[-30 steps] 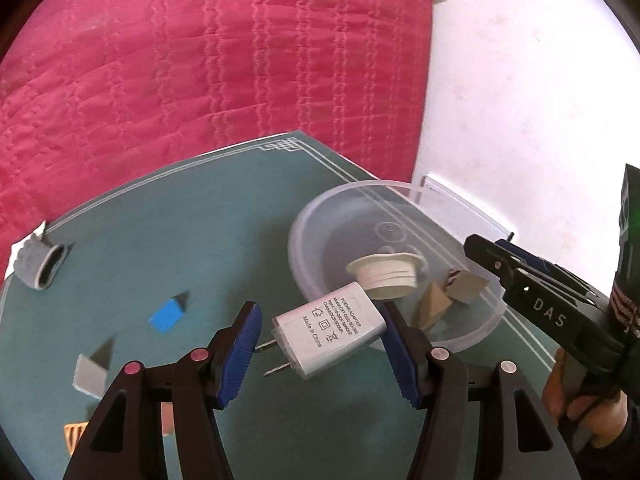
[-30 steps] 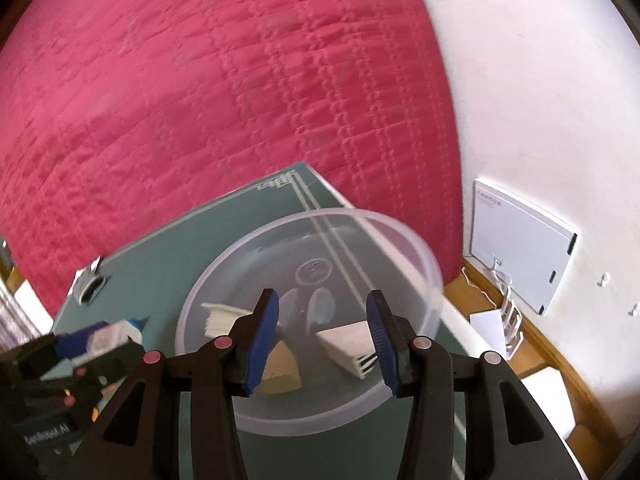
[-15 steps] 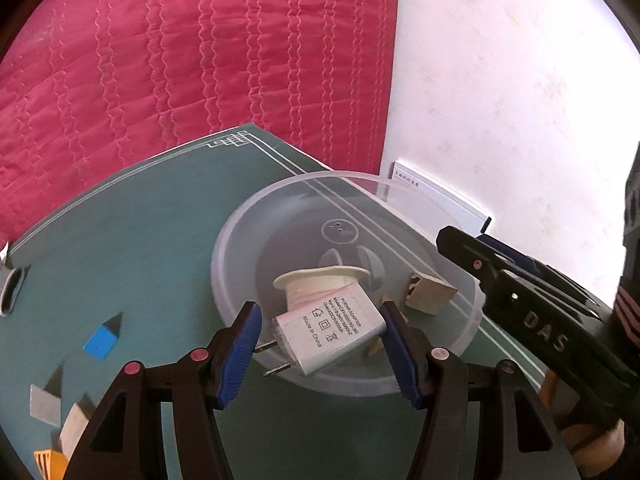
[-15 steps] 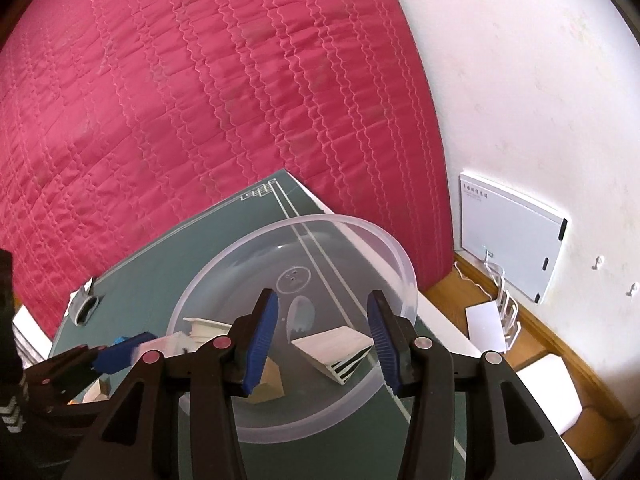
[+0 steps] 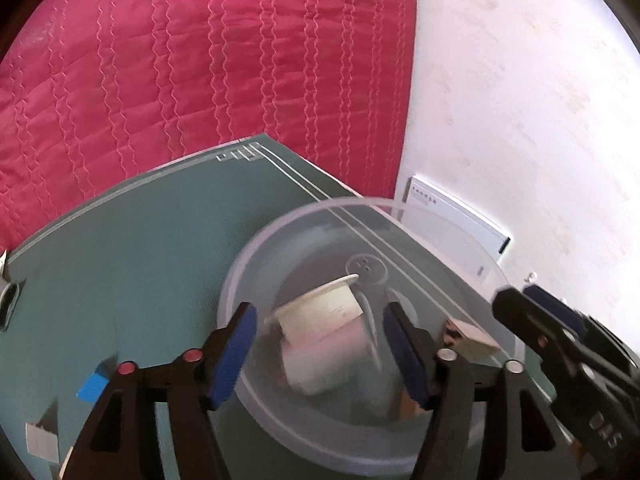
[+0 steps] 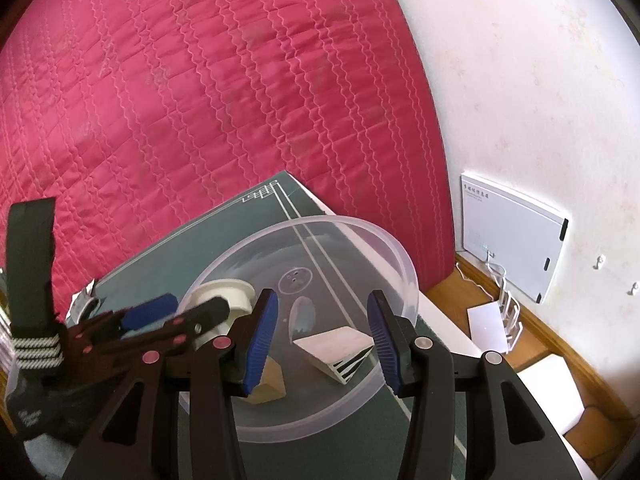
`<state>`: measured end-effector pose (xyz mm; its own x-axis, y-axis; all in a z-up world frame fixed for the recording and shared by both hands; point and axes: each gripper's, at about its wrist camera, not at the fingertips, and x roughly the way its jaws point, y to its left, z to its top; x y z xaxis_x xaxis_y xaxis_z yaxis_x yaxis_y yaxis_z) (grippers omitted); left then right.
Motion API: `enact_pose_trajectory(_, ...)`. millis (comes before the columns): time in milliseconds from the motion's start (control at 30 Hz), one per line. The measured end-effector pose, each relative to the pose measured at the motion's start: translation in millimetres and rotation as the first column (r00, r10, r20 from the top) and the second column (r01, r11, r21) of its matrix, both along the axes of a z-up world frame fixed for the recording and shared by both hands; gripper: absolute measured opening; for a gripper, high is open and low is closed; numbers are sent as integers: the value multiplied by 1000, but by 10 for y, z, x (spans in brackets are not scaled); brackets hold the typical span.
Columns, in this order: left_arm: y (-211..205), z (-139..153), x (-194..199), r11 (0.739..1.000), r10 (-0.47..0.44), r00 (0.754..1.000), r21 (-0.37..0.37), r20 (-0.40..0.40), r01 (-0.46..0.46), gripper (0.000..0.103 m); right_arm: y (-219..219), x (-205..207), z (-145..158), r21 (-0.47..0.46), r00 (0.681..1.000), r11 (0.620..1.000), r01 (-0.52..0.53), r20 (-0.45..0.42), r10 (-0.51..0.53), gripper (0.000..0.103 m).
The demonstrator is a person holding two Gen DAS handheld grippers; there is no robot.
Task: Organize rigid objects
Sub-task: 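Lower white charger into clear bowl and open left tool, then withdraw both tools from the clear bowl toward remaining blocks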
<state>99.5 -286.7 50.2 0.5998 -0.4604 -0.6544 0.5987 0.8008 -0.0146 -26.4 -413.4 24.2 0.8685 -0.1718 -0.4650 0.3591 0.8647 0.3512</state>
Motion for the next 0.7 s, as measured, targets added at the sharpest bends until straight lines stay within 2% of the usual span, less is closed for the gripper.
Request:
enact_pose_trajectory(433,249,30,74,998,64,998,-19,-14,-64,82,51,-8,-3,-6,1000,1000,-14,-8,14,49)
enact_pose_trajectory(533,303,23,67,997,81,997,-10,-10,-81,84,69,4,-15,-6,1000,1000,-21,-12,21,54)
enact_pose_trajectory(700,389,21,64,994,107,994,-10,-9,-107,86,103,17,-18,-13,1000,1000,-27,-14,27,55)
